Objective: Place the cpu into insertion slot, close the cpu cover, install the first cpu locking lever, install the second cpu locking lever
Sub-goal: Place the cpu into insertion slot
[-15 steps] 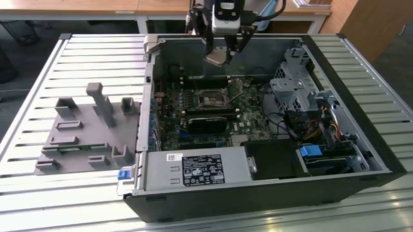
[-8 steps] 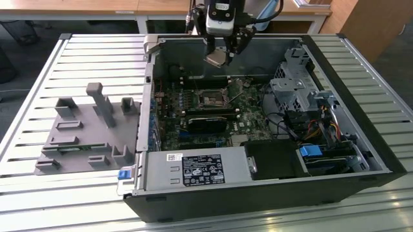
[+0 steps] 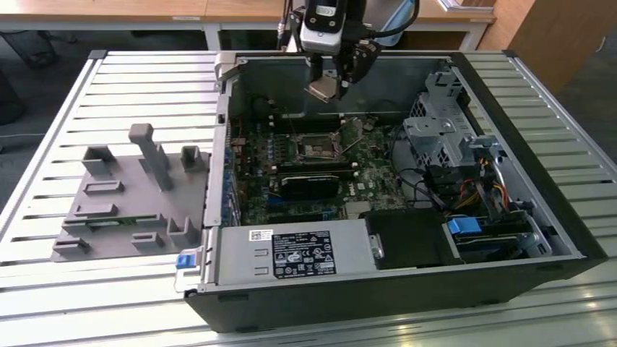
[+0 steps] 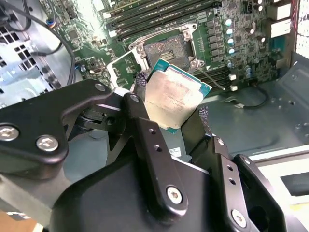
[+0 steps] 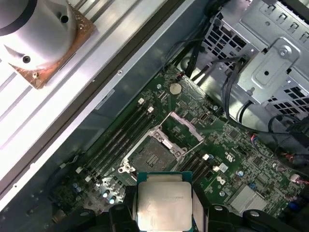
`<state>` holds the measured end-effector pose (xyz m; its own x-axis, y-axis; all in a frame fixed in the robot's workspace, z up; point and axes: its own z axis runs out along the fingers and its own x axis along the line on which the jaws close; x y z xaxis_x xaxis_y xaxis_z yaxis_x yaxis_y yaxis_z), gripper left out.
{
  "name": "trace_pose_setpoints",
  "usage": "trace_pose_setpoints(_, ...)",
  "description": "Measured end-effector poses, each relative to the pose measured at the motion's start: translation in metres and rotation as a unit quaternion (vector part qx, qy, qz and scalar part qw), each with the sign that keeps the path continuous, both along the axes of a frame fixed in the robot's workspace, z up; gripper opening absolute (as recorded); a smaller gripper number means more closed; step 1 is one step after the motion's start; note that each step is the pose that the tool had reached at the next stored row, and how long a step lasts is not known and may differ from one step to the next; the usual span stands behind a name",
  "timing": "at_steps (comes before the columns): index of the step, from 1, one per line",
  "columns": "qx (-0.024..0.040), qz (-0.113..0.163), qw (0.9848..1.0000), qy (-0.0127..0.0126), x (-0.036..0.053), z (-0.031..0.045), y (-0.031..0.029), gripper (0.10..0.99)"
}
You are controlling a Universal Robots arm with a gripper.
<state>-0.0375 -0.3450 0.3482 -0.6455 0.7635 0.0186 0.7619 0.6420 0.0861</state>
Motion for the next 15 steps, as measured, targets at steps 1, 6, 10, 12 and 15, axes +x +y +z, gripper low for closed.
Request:
trace_pose_setpoints(1, 0.0000, -0.005, 1.0000, 0.0000, 0.0000, -0.0003, 0.0001, 0.541)
trace_pose_setpoints(6, 0.0000, -0.029, 0.9996, 0.0000, 0.0000, -0.0017, 0.0002, 0.541)
trace_pose_setpoints(10, -0.0001, -0.049, 0.9988, 0.0000, 0.0000, -0.0028, 0.0003, 0.541)
trace_pose_setpoints(12, -0.0001, -0.059, 0.9982, 0.0000, 0.0000, -0.0034, 0.0003, 0.541)
trace_pose_setpoints(15, -0.0001, -0.075, 0.9972, 0.0000, 0.0000, -0.0043, 0.0004, 0.541)
